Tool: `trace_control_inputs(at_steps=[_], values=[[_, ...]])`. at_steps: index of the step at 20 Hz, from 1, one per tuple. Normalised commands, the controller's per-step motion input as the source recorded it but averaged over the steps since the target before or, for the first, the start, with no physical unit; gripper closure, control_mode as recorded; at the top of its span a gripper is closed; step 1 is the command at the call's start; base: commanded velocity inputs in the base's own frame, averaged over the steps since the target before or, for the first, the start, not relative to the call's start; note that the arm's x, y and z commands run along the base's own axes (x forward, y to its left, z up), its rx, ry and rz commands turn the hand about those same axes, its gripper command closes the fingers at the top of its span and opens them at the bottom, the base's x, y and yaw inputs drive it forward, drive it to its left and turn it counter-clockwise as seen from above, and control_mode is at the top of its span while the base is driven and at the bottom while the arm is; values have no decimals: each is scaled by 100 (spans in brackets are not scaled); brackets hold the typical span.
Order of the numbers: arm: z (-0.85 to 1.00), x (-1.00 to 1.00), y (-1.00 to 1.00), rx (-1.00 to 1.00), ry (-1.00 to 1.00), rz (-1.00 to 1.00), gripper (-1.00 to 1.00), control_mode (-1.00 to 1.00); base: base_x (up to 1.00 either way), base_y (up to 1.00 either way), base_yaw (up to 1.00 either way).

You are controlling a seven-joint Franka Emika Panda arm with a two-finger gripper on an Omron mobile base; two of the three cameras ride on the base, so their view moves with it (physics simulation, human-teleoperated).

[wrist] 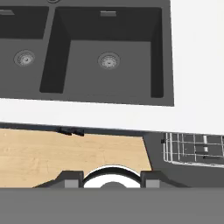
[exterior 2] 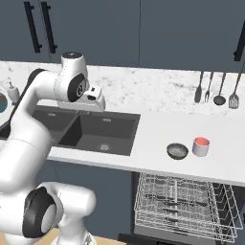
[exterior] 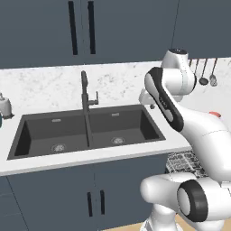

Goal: Pick up the cup and bowl from the counter, place them in the dishwasher, and close the dishwasher door.

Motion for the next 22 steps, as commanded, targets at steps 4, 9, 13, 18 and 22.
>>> trace_control_inputs(at_steps=[4,9,13,18,22], values=[[0,0,0,0,0,0,-100,100,0,0,0],[0,0,0,0,0,0,-100,100,0,1,-28],[0,0,0,0,0,0,-100,100,0,23,-57],[0,0,0,0,0,0,-100,100,0,29,-61],[0,0,0,0,0,0,-100,100,0,39,-58]])
